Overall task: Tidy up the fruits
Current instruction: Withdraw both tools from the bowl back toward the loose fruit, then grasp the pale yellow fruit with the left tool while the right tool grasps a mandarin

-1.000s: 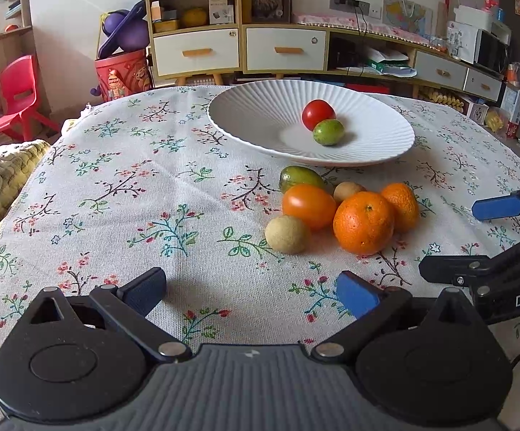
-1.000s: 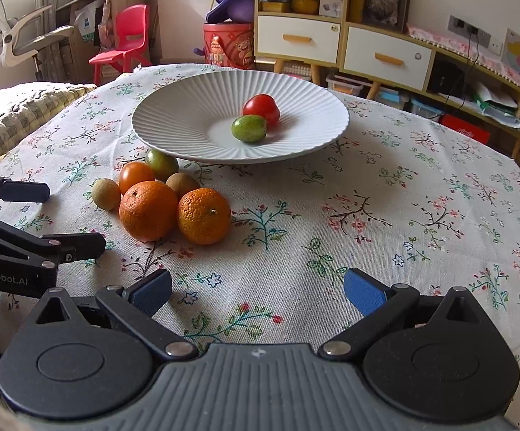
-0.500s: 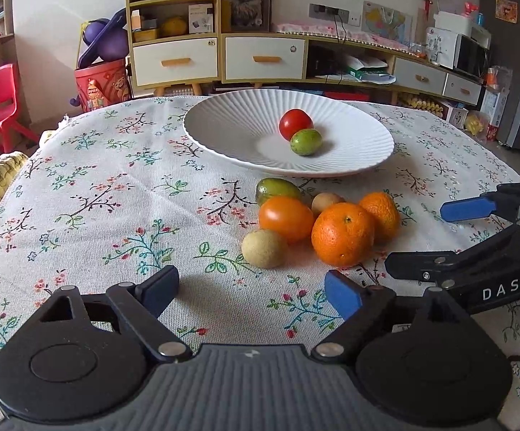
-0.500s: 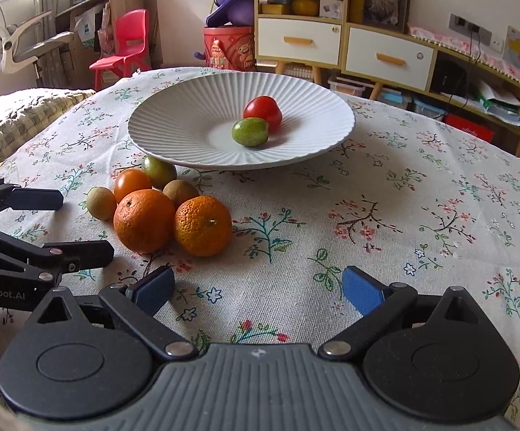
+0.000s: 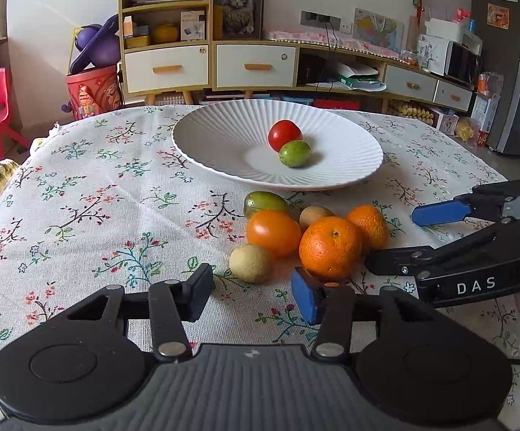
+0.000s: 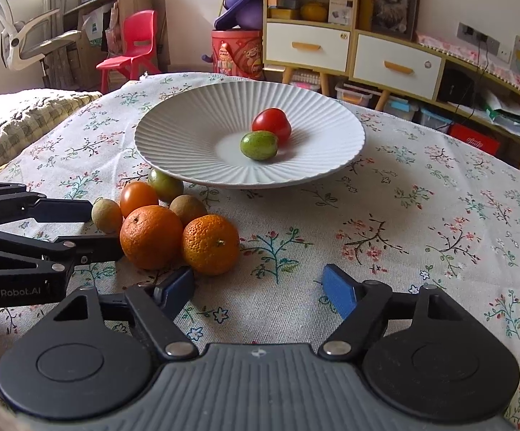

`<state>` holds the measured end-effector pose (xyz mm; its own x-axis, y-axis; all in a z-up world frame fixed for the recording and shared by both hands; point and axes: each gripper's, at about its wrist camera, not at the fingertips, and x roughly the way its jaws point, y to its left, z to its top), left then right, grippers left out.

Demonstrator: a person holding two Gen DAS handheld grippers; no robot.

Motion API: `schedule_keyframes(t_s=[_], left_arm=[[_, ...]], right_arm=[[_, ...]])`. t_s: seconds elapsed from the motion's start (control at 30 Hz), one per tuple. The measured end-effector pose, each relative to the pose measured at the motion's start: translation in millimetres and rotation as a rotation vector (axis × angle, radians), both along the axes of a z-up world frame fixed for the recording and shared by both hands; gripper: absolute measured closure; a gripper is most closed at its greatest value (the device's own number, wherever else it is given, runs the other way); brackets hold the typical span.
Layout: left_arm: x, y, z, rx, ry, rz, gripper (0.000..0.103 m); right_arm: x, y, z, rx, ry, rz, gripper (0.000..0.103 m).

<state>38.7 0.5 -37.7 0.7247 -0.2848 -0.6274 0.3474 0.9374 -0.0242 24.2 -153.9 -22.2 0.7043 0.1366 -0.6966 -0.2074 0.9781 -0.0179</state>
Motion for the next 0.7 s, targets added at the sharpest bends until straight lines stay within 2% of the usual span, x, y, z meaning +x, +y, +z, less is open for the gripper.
schedule_keyframes(t_s=[0.1, 0.3, 0.7], left_arm=[[1.6, 0.9, 0.9, -0.005, 0.003, 0.005, 0.077], [2.7, 1.7, 2.7, -0.006, 0.007, 0.005, 0.090], [3.4, 3.7, 6.7, -0.023, 0.023, 0.013, 0.092]], right_arm=[[0.1, 1.2, 0.8, -0.004, 0.000, 0.010, 0.031], [0.4, 4.3, 3.2, 0.001, 0.005, 0.039, 0.045], [4.1, 7.2, 6.2, 0.014, 0.000, 0.056, 0.052]])
